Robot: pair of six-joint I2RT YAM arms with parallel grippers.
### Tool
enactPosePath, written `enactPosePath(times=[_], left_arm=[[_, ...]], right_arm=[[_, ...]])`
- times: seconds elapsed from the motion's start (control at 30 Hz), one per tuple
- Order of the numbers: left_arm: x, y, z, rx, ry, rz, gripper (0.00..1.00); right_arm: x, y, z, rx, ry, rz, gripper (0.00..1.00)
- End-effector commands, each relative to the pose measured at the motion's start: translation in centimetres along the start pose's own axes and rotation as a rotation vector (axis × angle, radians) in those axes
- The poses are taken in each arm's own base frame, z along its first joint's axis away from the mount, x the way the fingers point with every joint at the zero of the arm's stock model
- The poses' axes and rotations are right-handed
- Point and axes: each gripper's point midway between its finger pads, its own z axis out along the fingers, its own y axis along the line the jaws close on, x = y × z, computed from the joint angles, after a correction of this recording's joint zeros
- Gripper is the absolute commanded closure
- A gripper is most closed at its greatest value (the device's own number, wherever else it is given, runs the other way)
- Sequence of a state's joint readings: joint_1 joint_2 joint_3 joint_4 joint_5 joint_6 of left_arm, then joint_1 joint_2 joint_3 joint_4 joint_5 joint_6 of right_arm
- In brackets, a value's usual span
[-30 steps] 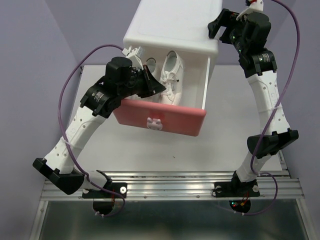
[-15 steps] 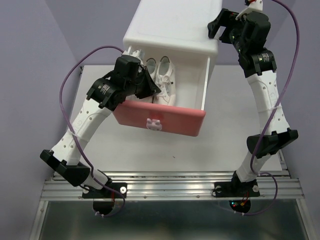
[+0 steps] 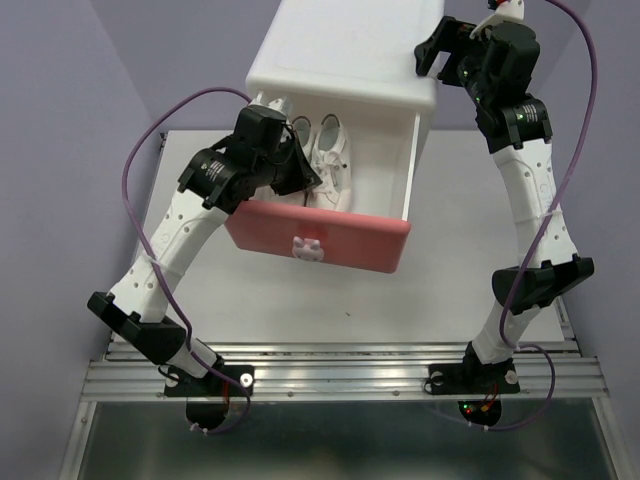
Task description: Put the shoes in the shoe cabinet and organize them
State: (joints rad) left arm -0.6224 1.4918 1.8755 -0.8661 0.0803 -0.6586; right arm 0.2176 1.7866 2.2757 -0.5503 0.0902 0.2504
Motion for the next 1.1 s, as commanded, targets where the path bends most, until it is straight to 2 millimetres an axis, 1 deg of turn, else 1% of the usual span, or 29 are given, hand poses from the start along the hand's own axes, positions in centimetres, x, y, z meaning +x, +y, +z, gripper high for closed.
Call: enactPosePath(times=[0.0,0.17,0.23,0.3,0.4,0.47,0.53,0.57,0.63,0.7,0.73,0.77,0.8,0.83,0.9,0.93,0.97,1.03,1.07], left_arm=[[-0.3,0.9,-1.9,-0.045,-0.007,0.054,1.00],[0.2,0.7,-2.8,-0.033,0.025,0.079,1.00],[0.8,0.5,-3.1,-0.024,0.055,0.089,1.00],[1.9,0.3,-3.2,-0.020,0.094,0.111,1.00],[2.8,1.0,-2.7,-0.062,0.112,0.109,1.00],[2.6,1.8,-2.6,-0.103,0.087,0.091,1.00],[2.3,1.9,-2.7,-0.110,0.072,0.078,1.00],[1.8,2.3,-2.6,-0.139,0.044,0.068,1.00],[1.9,2.5,-2.3,-0.148,0.046,0.059,1.00],[2.5,3.0,-1.9,-0.168,0.066,0.050,1.00],[2.7,3.2,-1.7,-0.177,0.072,0.046,0.97],[2.7,3.3,-1.8,-0.179,0.072,0.044,0.84],[2.6,3.3,-1.8,-0.183,0.067,0.043,0.56],[2.3,3.1,-2.0,-0.179,0.056,0.044,0.47],[1.7,2.9,-2.4,-0.174,0.032,0.047,0.39],[1.4,2.7,-2.5,-0.169,0.025,0.055,0.32],[0.8,2.1,-2.9,-0.151,0.004,0.056,0.31],[0.2,1.3,-3.4,-0.116,-0.014,0.054,0.31],[-0.2,0.6,-3.8,-0.088,-0.030,0.050,0.31]], right_arm=[[16.5,-7.6,-1.0,0.222,0.573,-0.207,0.00],[16.7,-7.6,-1.0,0.224,0.575,-0.198,0.00],[16.8,-7.6,-1.0,0.223,0.577,-0.196,0.00],[16.9,-7.6,-1.1,0.225,0.578,-0.197,0.00],[16.9,-7.7,-1.1,0.227,0.576,-0.199,0.00],[16.9,-7.8,-1.1,0.228,0.577,-0.201,0.00],[17.1,-7.8,-1.2,0.227,0.584,-0.204,0.00],[17.0,-7.8,-1.2,0.228,0.584,-0.205,0.00],[16.9,-7.8,-1.4,0.228,0.583,-0.211,0.00],[16.9,-8.0,-1.5,0.233,0.587,-0.223,0.00],[16.8,-8.1,-1.5,0.236,0.583,-0.227,0.00],[16.8,-8.1,-1.6,0.237,0.584,-0.229,0.00],[16.7,-8.1,-1.6,0.237,0.583,-0.230,0.00],[16.5,-8.1,-1.6,0.235,0.579,-0.231,0.00],[16.5,-8.0,-1.7,0.236,0.578,-0.228,0.00],[16.5,-8.0,-1.7,0.235,0.578,-0.226,0.00],[16.5,-7.9,-1.7,0.231,0.579,-0.223,0.00],[16.4,-7.8,-1.7,0.229,0.575,-0.216,0.00],[16.4,-7.8,-1.7,0.227,0.574,-0.213,0.00]])
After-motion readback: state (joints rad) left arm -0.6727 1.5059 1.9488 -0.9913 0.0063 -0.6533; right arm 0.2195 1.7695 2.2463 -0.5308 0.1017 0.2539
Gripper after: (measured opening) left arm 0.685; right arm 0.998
